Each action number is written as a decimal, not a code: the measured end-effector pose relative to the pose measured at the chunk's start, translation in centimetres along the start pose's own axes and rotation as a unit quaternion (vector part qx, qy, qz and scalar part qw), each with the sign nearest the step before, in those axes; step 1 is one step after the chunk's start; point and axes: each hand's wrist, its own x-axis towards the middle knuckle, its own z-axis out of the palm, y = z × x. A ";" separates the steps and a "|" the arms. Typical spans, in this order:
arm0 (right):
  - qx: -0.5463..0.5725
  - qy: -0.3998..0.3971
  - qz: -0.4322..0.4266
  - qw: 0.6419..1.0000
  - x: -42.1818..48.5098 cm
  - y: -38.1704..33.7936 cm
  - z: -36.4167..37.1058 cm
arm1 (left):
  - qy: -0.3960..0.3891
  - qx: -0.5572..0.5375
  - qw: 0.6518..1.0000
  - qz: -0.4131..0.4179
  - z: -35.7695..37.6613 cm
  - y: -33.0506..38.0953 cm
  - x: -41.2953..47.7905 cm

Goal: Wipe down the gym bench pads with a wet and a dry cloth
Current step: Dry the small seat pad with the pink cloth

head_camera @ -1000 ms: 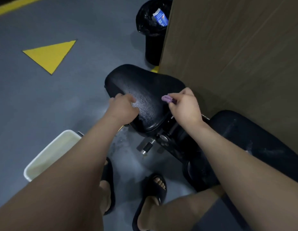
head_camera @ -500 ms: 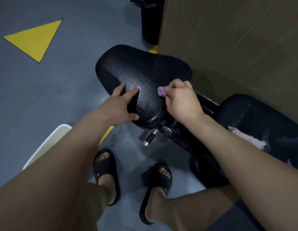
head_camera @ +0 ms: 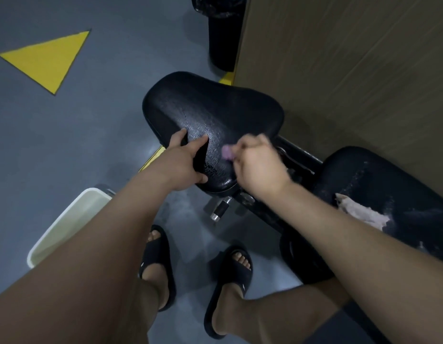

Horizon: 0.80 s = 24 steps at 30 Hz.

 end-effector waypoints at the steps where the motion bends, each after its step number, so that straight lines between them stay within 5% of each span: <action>1: 0.015 -0.014 -0.056 0.998 -1.4 -0.8 -0.1 | -0.001 -0.003 1.000 -0.001 0.0 0.1 0.0; 4: 0.007 -0.045 -0.165 0.985 -1.9 -0.1 0.1 | 0.002 -0.008 1.000 -0.004 0.0 0.1 0.2; 10: 0.019 0.078 0.003 0.997 0.2 0.3 1.2 | 0.007 0.033 0.999 0.003 -0.1 -0.6 -0.2; 21: -0.029 -0.056 -0.217 0.974 -4.3 0.0 0.9 | -0.008 0.034 0.999 -0.015 -0.3 -0.4 -0.3; 24: -0.023 0.017 -0.101 0.994 -2.7 2.5 0.0 | -0.007 0.025 0.999 -0.019 -0.3 -0.4 -0.4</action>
